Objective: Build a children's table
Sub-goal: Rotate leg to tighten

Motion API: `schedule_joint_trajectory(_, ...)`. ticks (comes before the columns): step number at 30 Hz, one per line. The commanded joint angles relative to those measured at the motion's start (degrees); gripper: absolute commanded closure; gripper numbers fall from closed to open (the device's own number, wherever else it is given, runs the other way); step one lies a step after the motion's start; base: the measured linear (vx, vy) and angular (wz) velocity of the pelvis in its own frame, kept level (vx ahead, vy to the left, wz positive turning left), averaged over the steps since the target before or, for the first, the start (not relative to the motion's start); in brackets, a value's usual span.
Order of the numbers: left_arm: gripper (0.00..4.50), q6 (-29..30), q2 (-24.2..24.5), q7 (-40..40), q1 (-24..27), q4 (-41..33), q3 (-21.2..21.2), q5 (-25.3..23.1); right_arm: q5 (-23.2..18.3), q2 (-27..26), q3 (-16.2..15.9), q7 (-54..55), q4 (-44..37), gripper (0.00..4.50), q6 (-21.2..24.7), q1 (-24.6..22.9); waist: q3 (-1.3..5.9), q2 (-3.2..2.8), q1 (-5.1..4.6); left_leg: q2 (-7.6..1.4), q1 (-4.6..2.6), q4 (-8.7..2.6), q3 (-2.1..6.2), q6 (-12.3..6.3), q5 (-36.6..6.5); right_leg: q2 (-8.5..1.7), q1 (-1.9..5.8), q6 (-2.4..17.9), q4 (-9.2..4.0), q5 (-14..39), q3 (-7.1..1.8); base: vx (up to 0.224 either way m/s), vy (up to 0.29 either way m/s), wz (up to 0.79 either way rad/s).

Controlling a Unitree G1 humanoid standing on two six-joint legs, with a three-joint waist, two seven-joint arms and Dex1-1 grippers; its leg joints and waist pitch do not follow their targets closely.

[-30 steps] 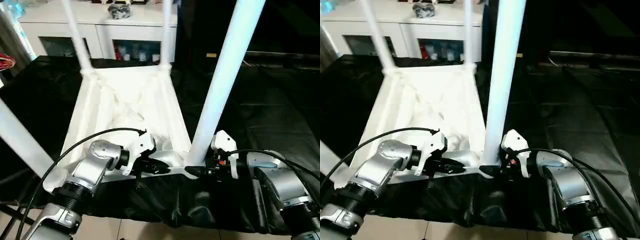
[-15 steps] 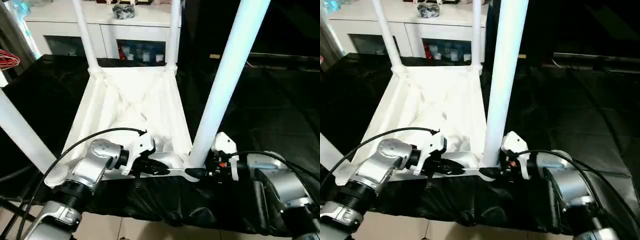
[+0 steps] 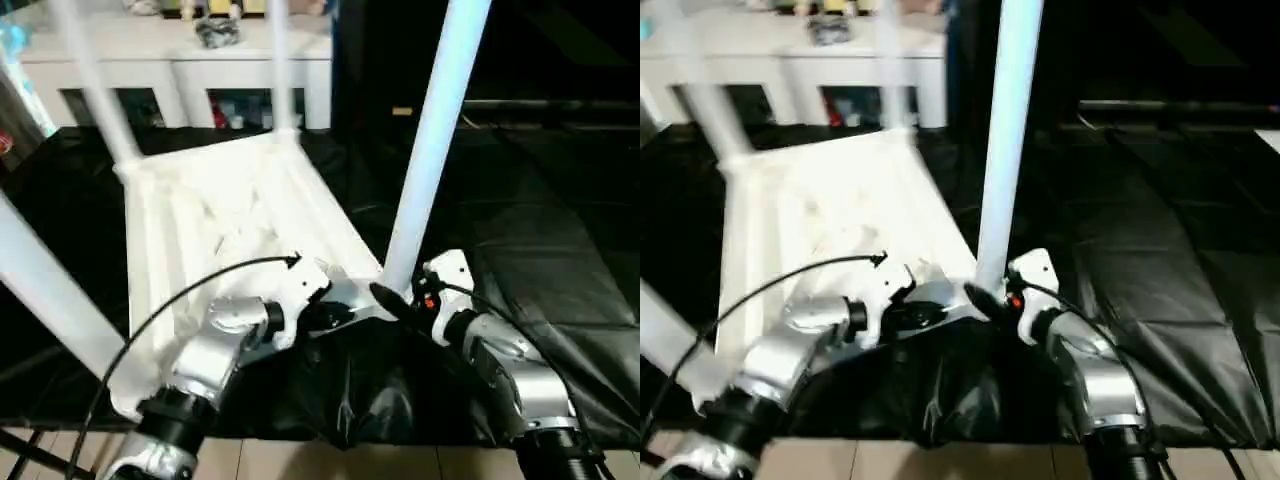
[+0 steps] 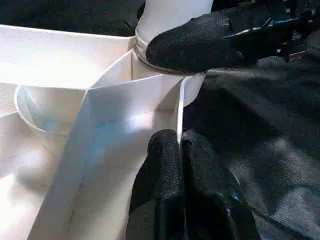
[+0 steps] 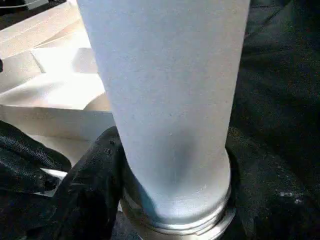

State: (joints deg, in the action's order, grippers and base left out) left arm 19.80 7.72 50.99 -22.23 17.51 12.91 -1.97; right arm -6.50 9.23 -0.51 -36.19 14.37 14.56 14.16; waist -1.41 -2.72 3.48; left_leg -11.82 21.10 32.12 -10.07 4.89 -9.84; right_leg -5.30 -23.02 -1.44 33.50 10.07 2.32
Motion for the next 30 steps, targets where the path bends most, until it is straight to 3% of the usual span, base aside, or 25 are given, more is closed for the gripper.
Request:
schedule_joint_trajectory(1, 4.50, -1.2, -5.3, -2.4, -0.8, -1.3, 2.5, 2.9, -3.0, -4.6, -8.0, -6.3, -1.7, 1.50, 1.1, 0.6, 2.61, 1.24, 0.29, -0.47, 0.19, -3.46, -0.07, -2.73, -12.8, -1.66, 2.35, 9.4, -4.27, 15.7, -1.16, 0.000, 0.000, 0.00)
schedule_joint_trajectory(3, 4.50, -1.1, -5.2, -2.4, -0.7, -1.4, 2.8, 2.3, -2.9, -3.6, -8.2, -7.4, -2.5, 1.10, 1.8, 0.3, 2.61, 1.12, 0.32, -0.47, 0.19, -3.42, -0.08, -3.09, -12.6, -1.68, 2.46, 10.0, -4.13, 14.6, -1.14, 0.000, 0.000, 0.00)
schedule_joint_trajectory(6, 4.50, -0.7, -5.1, -2.2, -0.4, -1.9, 2.5, 2.3, -1.9, -2.1, -8.9, -8.4, -3.3, 1.04, 1.7, 0.0, 2.61, 1.01, 0.29, -0.50, 0.10, -3.41, -0.14, -3.18, -13.3, -1.66, 2.44, 10.3, -4.17, 14.7, -1.15, 0.000, 0.000, 0.00)
schedule_joint_trajectory(8, 4.50, -1.2, -3.8, -0.6, 0.0, -2.2, 2.9, 2.3, -1.2, 3.4, -9.3, -12.8, -4.8, 1.04, -0.1, -1.6, 2.56, 1.07, 0.35, -0.60, 0.03, -3.43, -0.09, -2.99, -14.3, -1.65, 2.60, 10.0, -4.29, 15.6, -1.13, 0.000, 0.000, 0.00)
schedule_joint_trajectory(9, 4.50, -1.6, -3.3, -0.1, -0.1, -1.9, 2.8, 2.4, -1.5, 6.4, -8.7, -15.3, -5.8, 1.04, -1.1, -2.5, 2.64, 0.98, 0.73, -0.76, -0.46, -3.19, -0.27, -3.36, -14.6, -1.61, 2.31, 10.1, -4.40, 14.9, -1.29, 0.000, 0.000, 0.00)
schedule_joint_trajectory(10, 4.50, -1.6, -3.3, -0.1, -0.1, -1.9, 2.8, 2.4, -1.5, 6.4, -8.7, -15.3, -5.8, 1.04, -1.1, -2.5, 2.66, 0.97, 0.90, -0.79, -0.56, -3.08, -0.38, -3.64, -14.5, -1.61, 2.21, 10.3, -4.37, 14.3, -1.37, 0.000, 0.000, 0.00)
schedule_joint_trajectory(11, 4.50, -2.2, -2.4, 1.1, -0.5, -1.2, 2.6, 2.5, -2.9, 10.1, -6.7, -18.2, -7.1, 1.04, -0.9, -3.7, 2.67, 0.80, 1.01, -0.67, -0.18, -3.10, -0.36, -4.08, -13.2, -1.70, 2.49, 10.8, -4.15, 13.0, -1.36, 0.000, 0.000, 0.00)
schedule_joint_trajectory(12, 4.50, -2.3, -2.2, 1.5, -0.6, -1.0, 2.6, 2.6, -3.4, 11.1, -6.0, -19.1, -7.5, 1.04, -0.7, -4.0, 2.71, 1.02, 1.20, -0.62, -0.02, -3.03, -0.34, -4.38, -12.5, -1.65, 2.74, 10.6, -4.17, 12.5, -1.29, 0.000, 0.000, 0.00)
schedule_joint_trajectory(13, 4.50, -3.0, -1.5, 2.7, -0.9, -0.6, 2.7, 2.8, -4.6, 13.5, -4.3, -21.1, -8.2, 1.04, -0.4, -4.7, 2.83, 1.01, 1.70, -0.75, -0.31, -2.78, -0.49, -5.44, -11.5, -1.70, 2.49, 11.3, -4.02, 10.7, -1.39, 0.000, 0.000, 0.00)
schedule_joint_trajectory(14, 4.50, -3.5, -1.2, 3.6, -1.0, -0.4, 2.7, 3.1, -5.2, 14.8, -3.5, -22.2, -8.5, 1.04, -0.4, -5.0, 2.88, 1.09, 1.81, -0.72, -0.13, -2.75, -0.39, -5.62, -10.8, -1.74, 2.81, 11.4, -3.89, 10.3, -1.31, 0.000, 0.000, 0.00)
schedule_joint_trajectory(15, 4.50, -5.1, 0.0, 6.5, -1.5, 0.3, 3.3, 3.6, -6.5, 18.1, -1.0, -25.0, -8.7, 1.04, -0.4, -5.7, 2.88, 0.87, 2.00, -0.70, -0.12, -2.66, -0.47, -6.09, -10.8, -1.75, 2.65, 11.6, -3.95, 10.4, -1.30, 0.000, 0.000, 0.00)
schedule_joint_trajectory(18, 4.50, -7.8, 2.1, 11.0, -2.2, 1.5, 4.1, 3.9, -8.4, 22.2, 2.5, -28.6, -9.0, 1.04, 0.7, -6.4, 2.79, 0.94, 2.38, -0.71, 0.04, -2.59, -0.48, -6.94, -10.9, -1.78, 2.71, 11.7, -3.98, 11.3, -1.23, 0.000, 0.000, 0.00)
schedule_joint_trajectory(21, 4.50, -11.0, 4.9, 15.6, -3.7, 4.3, 5.1, 3.4, -11.6, 26.6, 6.1, -31.3, -9.5, 1.04, 1.7, -7.6, 2.70, 0.86, 2.83, -0.85, -0.19, -2.68, -0.49, -6.37, -12.3, -1.92, 2.58, 10.6, -4.33, 15.7, -1.14, 0.000, 0.000, 0.00)
schedule_joint_trajectory(24, 4.50, -13.2, 6.5, 18.7, -4.8, 6.3, 6.0, 2.9, -13.7, 28.4, 8.6, -32.3, -9.3, 1.04, 2.4, -8.2, 2.76, 0.82, 2.74, -0.88, -0.16, -2.75, -0.44, -5.95, -12.3, -1.92, 2.59, 10.5, -4.35, 16.4, -1.07, 0.000, 0.000, 0.00)
schedule_joint_trajectory(29, 4.50, -16.2, 8.0, 24.1, -6.9, 9.4, 6.5, 3.7, -15.0, 28.7, 11.7, -29.9, -8.1, 1.04, 3.3, -7.7, 3.08, 0.65, 2.85, -0.88, -0.22, -2.39, -0.54, -6.09, -10.5, -1.86, 2.51, 12.5, -3.78, 11.7, -0.97, 0.000, 0.000, 0.00)
schedule_joint_trajectory(30, 4.50, -17.0, 8.3, 26.0, -7.9, 10.5, 6.8, 4.3, -14.5, 26.9, 12.3, -25.5, -6.7, 1.04, 4.2, -6.0, 3.11, 0.68, 2.93, -0.85, -0.22, -2.33, -0.56, -6.21, -9.9, -1.87, 2.52, 13.1, -3.59, 10.5, -0.95, 0.000, 0.000, 0.00)
